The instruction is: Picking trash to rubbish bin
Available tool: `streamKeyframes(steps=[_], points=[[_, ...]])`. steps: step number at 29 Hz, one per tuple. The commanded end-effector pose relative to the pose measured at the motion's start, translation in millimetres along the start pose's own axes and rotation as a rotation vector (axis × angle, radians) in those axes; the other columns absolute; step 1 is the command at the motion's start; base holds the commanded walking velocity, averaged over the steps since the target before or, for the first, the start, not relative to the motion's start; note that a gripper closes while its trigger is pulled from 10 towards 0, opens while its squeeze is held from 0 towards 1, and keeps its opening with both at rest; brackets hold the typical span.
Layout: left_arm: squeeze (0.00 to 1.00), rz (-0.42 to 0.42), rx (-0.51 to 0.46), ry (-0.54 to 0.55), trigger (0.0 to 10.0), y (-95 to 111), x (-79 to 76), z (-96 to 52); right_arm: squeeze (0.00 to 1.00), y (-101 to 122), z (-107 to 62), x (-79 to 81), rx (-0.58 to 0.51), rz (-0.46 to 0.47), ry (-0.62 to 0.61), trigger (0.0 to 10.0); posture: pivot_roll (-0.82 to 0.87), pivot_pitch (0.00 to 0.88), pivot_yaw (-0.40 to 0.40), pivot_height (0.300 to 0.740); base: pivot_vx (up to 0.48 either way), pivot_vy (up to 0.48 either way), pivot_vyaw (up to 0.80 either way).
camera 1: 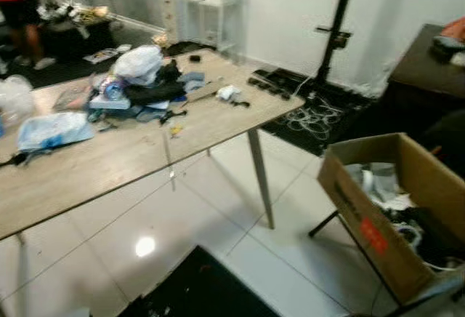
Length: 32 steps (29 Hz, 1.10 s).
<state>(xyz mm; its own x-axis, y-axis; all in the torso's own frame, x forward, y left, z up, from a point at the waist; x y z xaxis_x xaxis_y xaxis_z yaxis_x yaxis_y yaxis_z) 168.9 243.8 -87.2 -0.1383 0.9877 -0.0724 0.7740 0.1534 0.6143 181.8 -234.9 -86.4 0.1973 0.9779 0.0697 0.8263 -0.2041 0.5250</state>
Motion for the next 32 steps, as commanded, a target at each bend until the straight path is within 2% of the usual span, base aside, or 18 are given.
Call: streamKeyframes(steps=[1, 6, 12, 32], points=[[0.0, -0.015, 0.074, 0.02, 10.0, -21.0, 2.0, -4.8, 0.0, -17.4, -1.9, -3.8, 0.053, 0.008, -0.025, 10.0, -0.11, 0.139, 0.042, 0.74, 0.0, 0.0, -0.77], [0.0, -0.021, 0.084, 0.011, 10.0, -26.4, -2.9, -5.0, 0.0, -32.9, -4.6, -7.8, 0.092, 0.013, -0.051, 10.0, -0.11, 0.144, 0.041, 0.74, 0.0, 0.0, -0.77], [0.0, -0.018, 0.084, 0.006, 10.0, -25.7, -6.3, -3.8, 0.0, -38.9, -5.5, -8.3, 0.108, 0.01, -0.061, 10.0, -0.11, 0.145, 0.042, 0.74, 0.0, 0.0, -0.77], [0.0, 0.005, 0.083, -0.023, 10.0, -21.3, -16.7, 0.1, 0.0, -32.2, -3.6, -5.5, 0.086, 0.013, -0.072, 10.0, -0.11, 0.136, 0.048, 0.74, 0.0, 0.0, -0.77]])
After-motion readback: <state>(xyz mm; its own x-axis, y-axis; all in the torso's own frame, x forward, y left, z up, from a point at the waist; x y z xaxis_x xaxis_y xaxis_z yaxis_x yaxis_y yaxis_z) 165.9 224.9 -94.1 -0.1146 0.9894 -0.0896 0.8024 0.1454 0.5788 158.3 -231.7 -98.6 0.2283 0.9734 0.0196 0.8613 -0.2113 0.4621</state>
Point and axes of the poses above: a point about 5 cm out from each wrist's last joint towards the gripper, its own z axis pointing out of the wrist towards the gripper, its own y axis along the axis of the wrist's last joint, x = y × z, the point moved 1 cm from there along z, pointing out of the wrist towards the gripper, and after that the axes turned 12 degrees about z, right-handed, at the moved point
